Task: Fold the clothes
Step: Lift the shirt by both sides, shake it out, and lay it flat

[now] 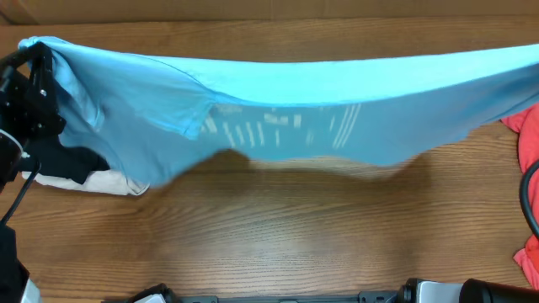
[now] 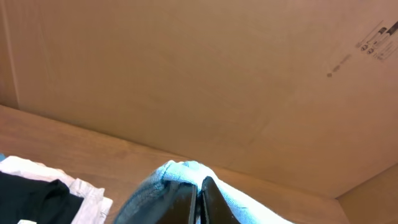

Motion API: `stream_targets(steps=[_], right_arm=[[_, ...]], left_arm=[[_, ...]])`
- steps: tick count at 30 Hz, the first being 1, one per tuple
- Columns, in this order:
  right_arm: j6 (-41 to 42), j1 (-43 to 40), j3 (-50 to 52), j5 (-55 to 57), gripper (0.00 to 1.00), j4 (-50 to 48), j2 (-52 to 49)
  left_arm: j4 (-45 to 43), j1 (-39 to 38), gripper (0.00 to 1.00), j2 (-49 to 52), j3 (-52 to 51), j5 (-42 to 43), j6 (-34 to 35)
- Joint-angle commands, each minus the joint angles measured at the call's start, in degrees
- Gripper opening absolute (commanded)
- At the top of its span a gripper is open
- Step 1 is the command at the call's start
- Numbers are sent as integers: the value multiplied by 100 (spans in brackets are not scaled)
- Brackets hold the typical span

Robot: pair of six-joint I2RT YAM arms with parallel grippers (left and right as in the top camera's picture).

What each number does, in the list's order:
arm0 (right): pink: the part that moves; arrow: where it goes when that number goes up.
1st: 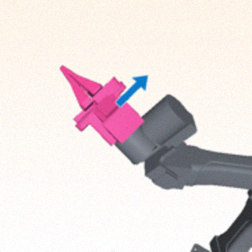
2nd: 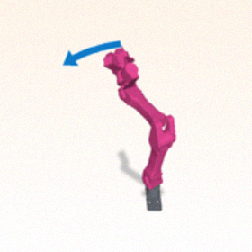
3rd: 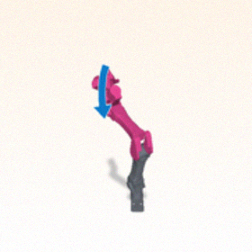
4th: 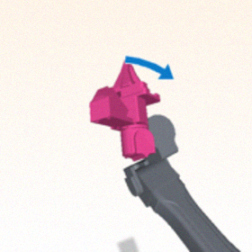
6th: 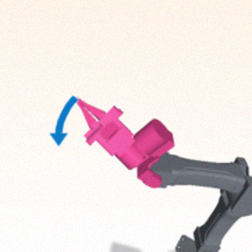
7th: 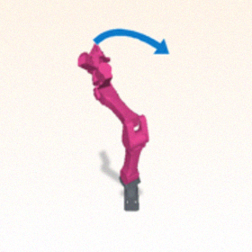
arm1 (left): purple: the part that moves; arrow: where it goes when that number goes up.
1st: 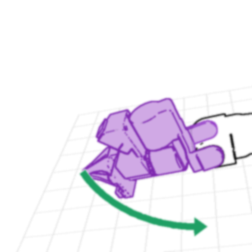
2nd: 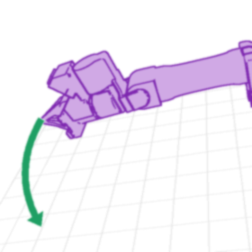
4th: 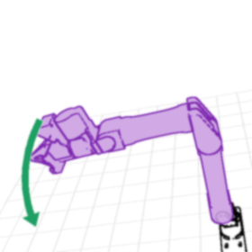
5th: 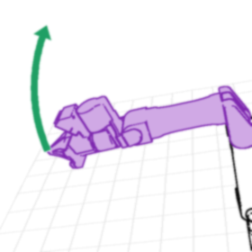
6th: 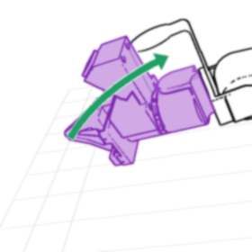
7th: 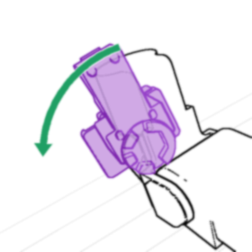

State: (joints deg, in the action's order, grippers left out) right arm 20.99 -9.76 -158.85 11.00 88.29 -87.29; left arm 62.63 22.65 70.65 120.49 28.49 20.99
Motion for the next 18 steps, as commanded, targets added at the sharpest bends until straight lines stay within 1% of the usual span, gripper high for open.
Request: stream_targets(steps=[1,4,6,9,12,15,18], right_arm=[[-2,-46,109,4,4,-11,-688],[-4,-46,138,-101,4,33,-1290],[-52,-44,138,-160,4,20,-1749],[-184,-46,140,-433,4,-197,-2583],[-345,-44,138,-660,4,-566,-3117],[-299,-44,138,-756,4,-1071,-3410],[-280,-44,57,-748,4,-1600,-3311]], left_arm=[[-20,55,4,575,72,101,87],[-166,-7,4,1189,72,487,87],[-417,-188,4,1635,72,603,81],[-1102,-708,4,2485,74,586,-262],[-1722,-1038,4,3145,74,608,-216],[-2765,-1252,4,3707,76,610,216],[-4076,-1298,4,3832,96,787,813]])
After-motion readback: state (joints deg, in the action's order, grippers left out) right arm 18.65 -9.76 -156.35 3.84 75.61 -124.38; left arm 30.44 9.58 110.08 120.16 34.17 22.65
